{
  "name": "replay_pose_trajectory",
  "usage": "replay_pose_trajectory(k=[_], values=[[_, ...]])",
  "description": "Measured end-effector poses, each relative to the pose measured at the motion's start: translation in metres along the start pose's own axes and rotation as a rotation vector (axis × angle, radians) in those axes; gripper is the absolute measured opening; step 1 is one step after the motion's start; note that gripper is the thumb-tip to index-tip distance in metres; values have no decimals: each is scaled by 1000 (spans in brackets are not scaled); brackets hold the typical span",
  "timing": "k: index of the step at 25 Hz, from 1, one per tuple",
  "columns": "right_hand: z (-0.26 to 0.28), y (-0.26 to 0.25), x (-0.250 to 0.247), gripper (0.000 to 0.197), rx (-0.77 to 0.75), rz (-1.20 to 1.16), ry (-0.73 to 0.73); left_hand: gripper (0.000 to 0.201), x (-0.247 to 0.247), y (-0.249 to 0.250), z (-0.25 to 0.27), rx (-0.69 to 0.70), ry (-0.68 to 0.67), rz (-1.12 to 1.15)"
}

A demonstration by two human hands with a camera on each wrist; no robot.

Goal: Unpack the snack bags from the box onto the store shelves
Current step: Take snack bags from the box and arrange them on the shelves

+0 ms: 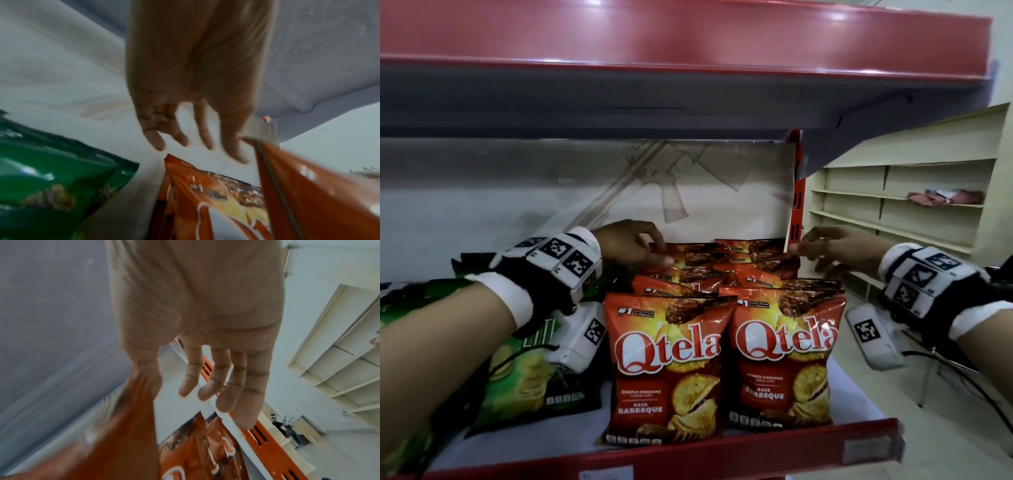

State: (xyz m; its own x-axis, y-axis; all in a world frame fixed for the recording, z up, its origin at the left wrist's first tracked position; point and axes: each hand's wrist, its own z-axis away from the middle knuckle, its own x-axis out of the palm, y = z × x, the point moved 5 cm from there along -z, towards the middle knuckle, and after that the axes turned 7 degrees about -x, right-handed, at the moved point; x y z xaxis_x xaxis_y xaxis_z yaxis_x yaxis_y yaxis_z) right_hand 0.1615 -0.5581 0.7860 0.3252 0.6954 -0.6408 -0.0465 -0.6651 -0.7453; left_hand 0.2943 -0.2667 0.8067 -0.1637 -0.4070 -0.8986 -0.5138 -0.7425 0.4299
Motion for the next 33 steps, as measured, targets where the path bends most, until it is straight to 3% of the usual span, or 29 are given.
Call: replay_pose_trajectory(k=[3,6,12,15,18,21,23,25,27,30,33], values=[[15,-3,8,51,11,111,-276,36,9,8,25,127,-316,8],[20,0,22,30,21,156,-321,28,27,6,30,126,-401,-61],[15,-6,18,30,-43,89,-188,21,17,-6,30,82,-156,290],[17,-4,24,24,-47,57,-161,27,20,-12,36,16,-173,356],[29,-2,25,39,-9,-42,-155,35,20,-12,48,-29,-194,371],[48,-14,5,51,-111,-145,51,39,0,-5,64,14,5,398],[70,-26,-6,44,-256,-172,213,38,-12,2,88,139,187,444],[96,-36,5,39,-410,-50,199,44,-4,12,119,349,217,304],[115,-33,36,56,-466,221,38,67,27,16,140,470,104,-19],[125,-21,65,92,-466,434,-74,99,64,8,143,437,85,-449],[117,-15,56,100,-440,404,-57,98,74,9,138,399,245,-431]])
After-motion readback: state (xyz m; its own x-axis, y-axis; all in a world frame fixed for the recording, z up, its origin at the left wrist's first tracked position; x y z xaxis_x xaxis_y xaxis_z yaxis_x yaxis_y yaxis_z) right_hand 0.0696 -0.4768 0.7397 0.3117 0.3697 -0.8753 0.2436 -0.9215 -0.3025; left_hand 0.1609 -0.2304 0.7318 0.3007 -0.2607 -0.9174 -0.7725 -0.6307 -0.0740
